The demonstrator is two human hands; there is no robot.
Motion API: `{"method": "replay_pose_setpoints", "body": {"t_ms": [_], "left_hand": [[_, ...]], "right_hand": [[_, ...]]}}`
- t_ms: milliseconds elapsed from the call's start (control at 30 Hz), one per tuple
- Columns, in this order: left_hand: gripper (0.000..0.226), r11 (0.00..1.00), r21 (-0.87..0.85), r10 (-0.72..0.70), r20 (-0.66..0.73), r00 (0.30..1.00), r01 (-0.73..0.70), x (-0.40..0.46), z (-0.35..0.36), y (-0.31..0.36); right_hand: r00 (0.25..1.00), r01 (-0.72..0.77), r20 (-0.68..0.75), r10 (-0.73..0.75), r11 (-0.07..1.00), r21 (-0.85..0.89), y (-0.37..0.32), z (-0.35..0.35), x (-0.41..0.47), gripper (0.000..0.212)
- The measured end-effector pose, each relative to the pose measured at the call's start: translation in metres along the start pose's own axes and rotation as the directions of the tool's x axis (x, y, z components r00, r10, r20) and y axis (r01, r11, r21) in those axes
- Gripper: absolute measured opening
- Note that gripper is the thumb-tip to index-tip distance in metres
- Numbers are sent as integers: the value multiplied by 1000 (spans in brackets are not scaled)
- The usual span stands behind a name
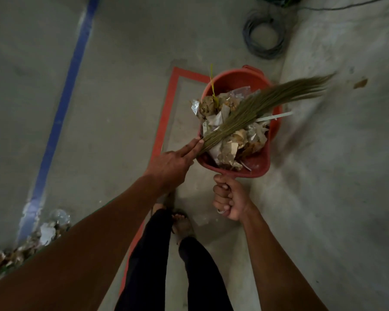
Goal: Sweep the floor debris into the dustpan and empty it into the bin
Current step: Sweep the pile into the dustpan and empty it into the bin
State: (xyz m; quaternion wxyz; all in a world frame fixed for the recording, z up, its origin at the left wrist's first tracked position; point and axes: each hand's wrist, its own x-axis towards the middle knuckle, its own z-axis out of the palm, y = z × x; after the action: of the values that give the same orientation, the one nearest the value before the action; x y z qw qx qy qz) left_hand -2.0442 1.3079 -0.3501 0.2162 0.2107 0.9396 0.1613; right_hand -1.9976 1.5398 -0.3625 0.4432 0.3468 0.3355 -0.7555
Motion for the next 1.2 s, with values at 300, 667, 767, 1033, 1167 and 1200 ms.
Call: {"method": "replay_pose_setpoints", "body": {"t_ms": [300,667,767,1033,1167,1200], "left_hand": [[74,991,30,125,78,989,-128,105,15,-42],[71,983,-26,183,143,973,-181,168,35,-63],[68,983,-23,184,130,974,-182,170,33,-67],[67,987,-50,154,45,987,-152,161,20,-77],[67,989,-54,141,19,990,-139,155,17,-77],[67,990,-57,128,17,992,-127,153,17,-76]], "right_hand": [[994,105,-62,-95,976,190,-41,-12,64,35],[999,33,-52,-13,917,397,-97,-25,104,37],[997,-38,-42,66,880,473,-121,-28,105,35],[949,-113,-214,234,881,460,-156,-33,86,40],[911,-139,-320,261,924,357,-160,-32,70,41],[895,-151,-364,258,943,298,-160,-32,66,41]]}}
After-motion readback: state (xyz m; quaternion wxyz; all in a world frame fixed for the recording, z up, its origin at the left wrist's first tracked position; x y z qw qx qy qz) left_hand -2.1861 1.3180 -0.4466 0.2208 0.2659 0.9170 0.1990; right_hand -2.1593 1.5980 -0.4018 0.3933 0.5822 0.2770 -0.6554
